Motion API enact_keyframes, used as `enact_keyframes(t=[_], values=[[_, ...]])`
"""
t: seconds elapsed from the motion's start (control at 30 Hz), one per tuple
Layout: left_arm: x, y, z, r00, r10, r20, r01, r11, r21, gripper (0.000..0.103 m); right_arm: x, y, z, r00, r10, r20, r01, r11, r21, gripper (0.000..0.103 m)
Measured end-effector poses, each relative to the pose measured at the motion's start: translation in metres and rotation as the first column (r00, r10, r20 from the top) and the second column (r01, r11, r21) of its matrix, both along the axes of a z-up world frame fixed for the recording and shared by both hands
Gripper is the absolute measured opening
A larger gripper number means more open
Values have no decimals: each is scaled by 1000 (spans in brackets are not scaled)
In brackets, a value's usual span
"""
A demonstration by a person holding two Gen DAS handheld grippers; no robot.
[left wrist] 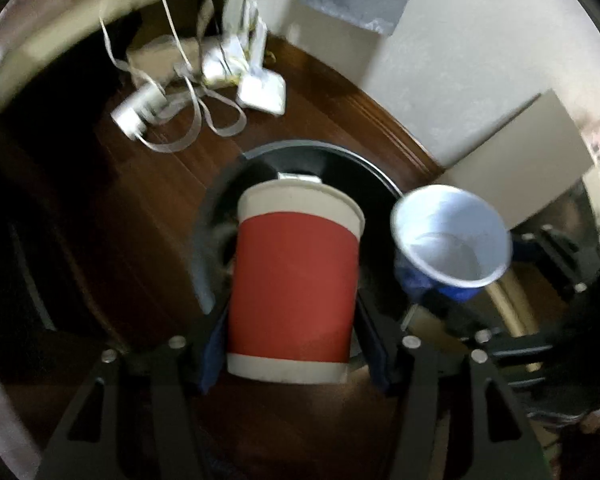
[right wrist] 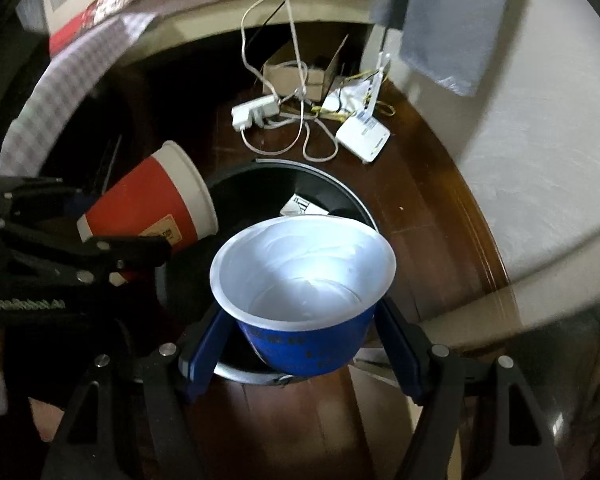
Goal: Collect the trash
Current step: 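Carry the red cup and blue bowl over the black bin and release both, then move both tools back over the table toward the red bag and tissue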
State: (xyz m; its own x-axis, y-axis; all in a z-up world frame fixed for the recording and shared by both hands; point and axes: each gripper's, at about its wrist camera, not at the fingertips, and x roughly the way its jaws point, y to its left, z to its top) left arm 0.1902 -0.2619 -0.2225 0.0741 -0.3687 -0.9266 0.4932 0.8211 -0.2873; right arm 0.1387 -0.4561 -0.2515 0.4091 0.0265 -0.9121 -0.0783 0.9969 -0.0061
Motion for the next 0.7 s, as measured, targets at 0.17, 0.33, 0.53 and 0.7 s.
enact_keyframes(t=[0.17, 0.33, 0.53, 0.7], values=[[5, 4, -19, 998, 42, -49, -40, 999, 28, 90, 9, 2, -23, 999, 34, -37, -36, 998, -53, 80], [-6, 13, -3, 996, 74, 39, -77, 993, 91, 97, -6, -4, -16, 999, -25, -40, 22, 998, -62, 80], [-14, 25, 32, 977, 98, 191, -122, 985, 119, 97, -21, -17, 18, 986, -163, -25, 163, 986, -17, 80], [-21, 39, 56, 960, 110, 259, -143, 983, 112, 97, -31, -12, 57, 979, -203, 31, 202, 979, 38, 80]])
